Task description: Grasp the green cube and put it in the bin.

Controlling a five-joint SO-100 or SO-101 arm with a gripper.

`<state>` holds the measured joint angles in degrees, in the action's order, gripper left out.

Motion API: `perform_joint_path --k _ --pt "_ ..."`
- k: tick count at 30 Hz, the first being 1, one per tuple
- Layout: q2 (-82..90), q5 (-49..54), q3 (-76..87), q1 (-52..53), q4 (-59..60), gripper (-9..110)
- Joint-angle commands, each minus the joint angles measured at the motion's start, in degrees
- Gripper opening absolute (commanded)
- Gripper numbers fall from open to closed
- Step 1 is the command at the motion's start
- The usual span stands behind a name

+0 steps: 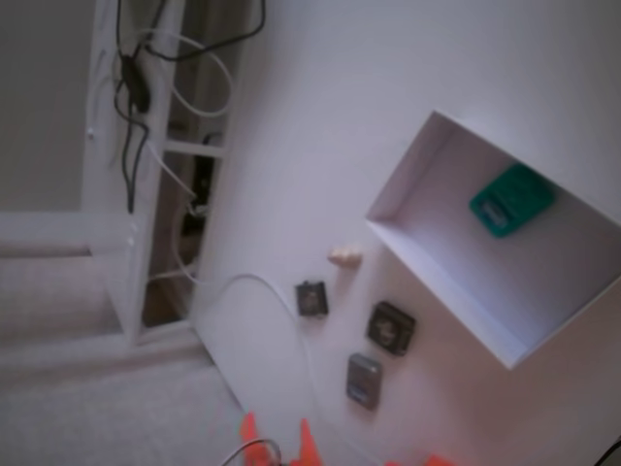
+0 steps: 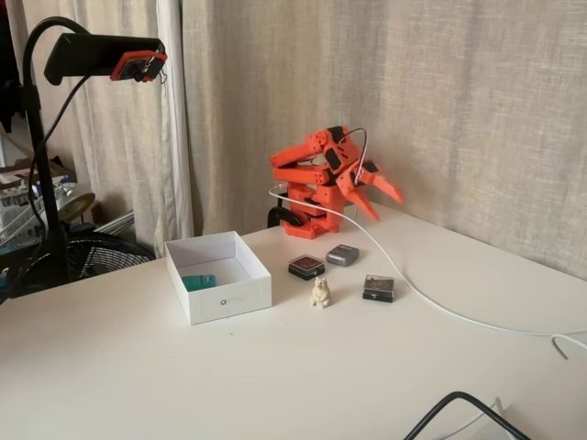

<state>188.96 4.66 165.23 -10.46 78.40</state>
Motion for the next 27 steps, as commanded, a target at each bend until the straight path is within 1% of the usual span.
perform_joint_path --k 1,5,8,9,10,27 --pt "0.62 0.0 2.11 1.41 -1.41 29" --pt "0.62 0.09 3.34 1.41 -1.93 28" --pt "0.62 0.26 3.34 1.14 -1.93 12" --pt "0.62 0.26 3.34 1.14 -1.93 -2" --pt "0.62 0.26 3.34 1.14 -1.93 -9" --pt "0.62 0.0 3.34 1.23 -1.93 -8"
